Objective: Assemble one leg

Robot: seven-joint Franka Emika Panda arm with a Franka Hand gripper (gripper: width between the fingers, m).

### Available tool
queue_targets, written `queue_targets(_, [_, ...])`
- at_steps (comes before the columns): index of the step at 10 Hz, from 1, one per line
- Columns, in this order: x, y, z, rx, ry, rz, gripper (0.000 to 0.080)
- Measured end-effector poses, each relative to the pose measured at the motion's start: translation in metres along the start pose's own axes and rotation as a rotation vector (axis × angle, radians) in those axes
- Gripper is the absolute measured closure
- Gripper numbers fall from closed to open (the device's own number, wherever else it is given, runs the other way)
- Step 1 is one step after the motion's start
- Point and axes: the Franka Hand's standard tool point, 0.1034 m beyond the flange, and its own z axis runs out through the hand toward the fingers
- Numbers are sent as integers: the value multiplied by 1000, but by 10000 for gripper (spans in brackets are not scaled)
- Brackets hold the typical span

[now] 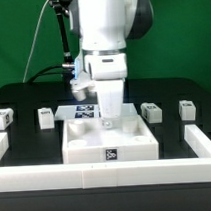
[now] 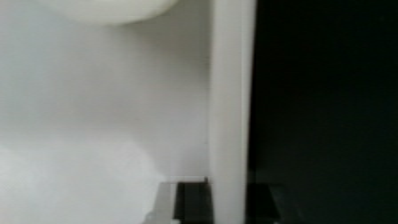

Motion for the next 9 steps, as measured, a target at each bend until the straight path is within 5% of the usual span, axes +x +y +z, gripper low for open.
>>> queue_targets(6, [68, 53, -1, -40, 27, 64, 742])
queue_targets(9, [73, 61, -1, -2, 16, 31, 741])
